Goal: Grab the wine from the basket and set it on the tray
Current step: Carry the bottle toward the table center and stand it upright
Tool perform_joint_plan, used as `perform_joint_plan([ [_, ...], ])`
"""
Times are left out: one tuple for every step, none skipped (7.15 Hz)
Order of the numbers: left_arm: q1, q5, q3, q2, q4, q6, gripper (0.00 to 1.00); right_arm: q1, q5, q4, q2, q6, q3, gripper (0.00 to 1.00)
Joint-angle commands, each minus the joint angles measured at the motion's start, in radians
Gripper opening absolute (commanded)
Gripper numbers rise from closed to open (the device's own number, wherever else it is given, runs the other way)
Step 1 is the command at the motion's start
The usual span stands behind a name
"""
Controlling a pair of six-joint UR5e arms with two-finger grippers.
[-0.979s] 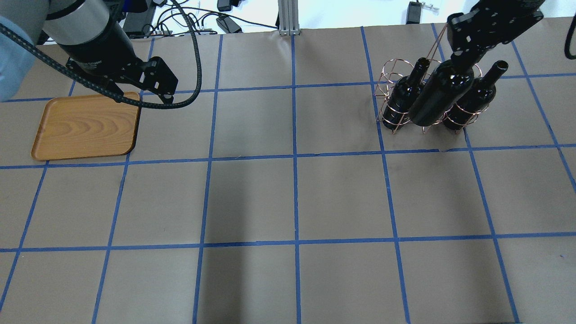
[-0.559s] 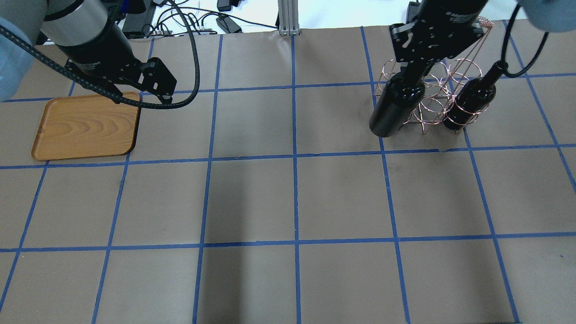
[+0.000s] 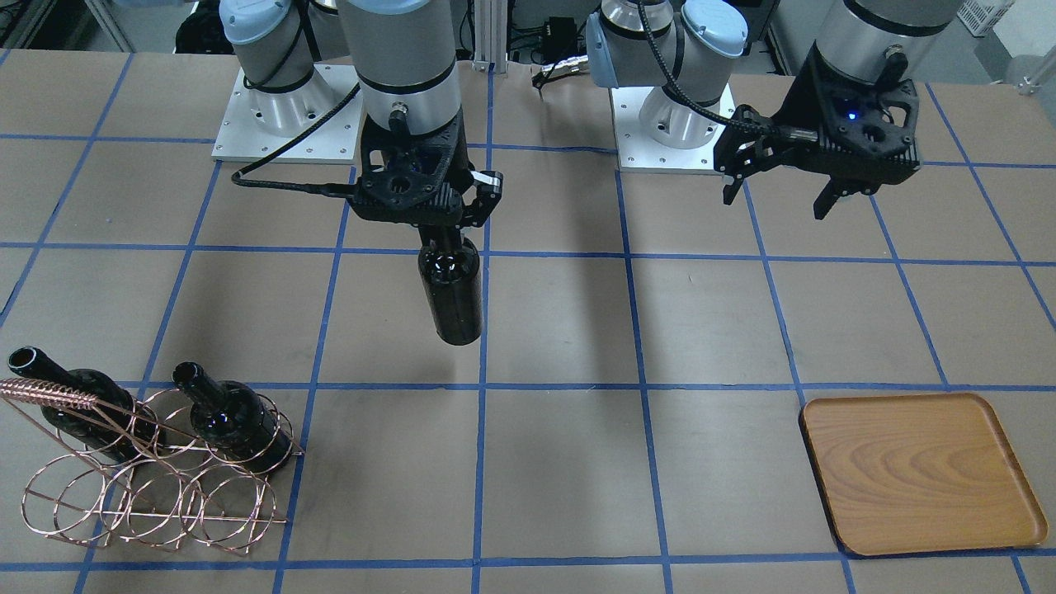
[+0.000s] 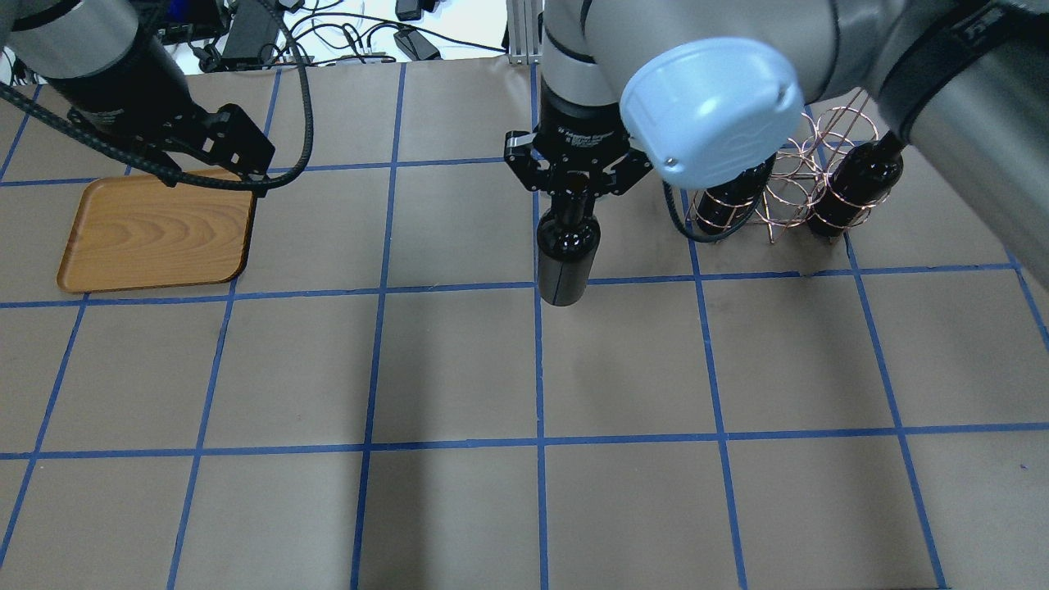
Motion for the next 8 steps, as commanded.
perform_joint_plan([
  [0.036,0.005,-0.008,0.013,-0.015,0.041,1.00,0.052,0.001,-0.101,0.003,0.082,0.089,0.00],
  [0.037,0.007,-0.008,0.013,-0.013,0.042,1.00,0.075,0.001,-0.115,0.007,0.109,0.108,0.00],
  [0.037,0.007,-0.008,0.013,-0.013,0.042,1.00,0.092,0.000,-0.135,0.030,0.131,0.108,0.00],
  [0.037,0.005,-0.009,0.013,-0.015,0.041,1.00,0.112,0.000,-0.146,0.053,0.154,0.108,0.00],
  [0.037,0.004,-0.011,0.013,-0.013,0.041,1.00,0.121,0.000,-0.166,0.068,0.155,0.106,0.00],
  [0.036,0.005,-0.011,0.015,-0.018,0.041,1.00,0.121,0.000,-0.164,0.070,0.163,0.108,0.00],
  [0.036,0.005,-0.012,0.015,-0.019,0.041,1.00,0.121,0.000,-0.163,0.072,0.166,0.108,0.00],
  [0.036,0.005,-0.018,0.020,-0.022,0.041,1.00,0.121,-0.002,-0.164,0.078,0.166,0.108,0.41],
])
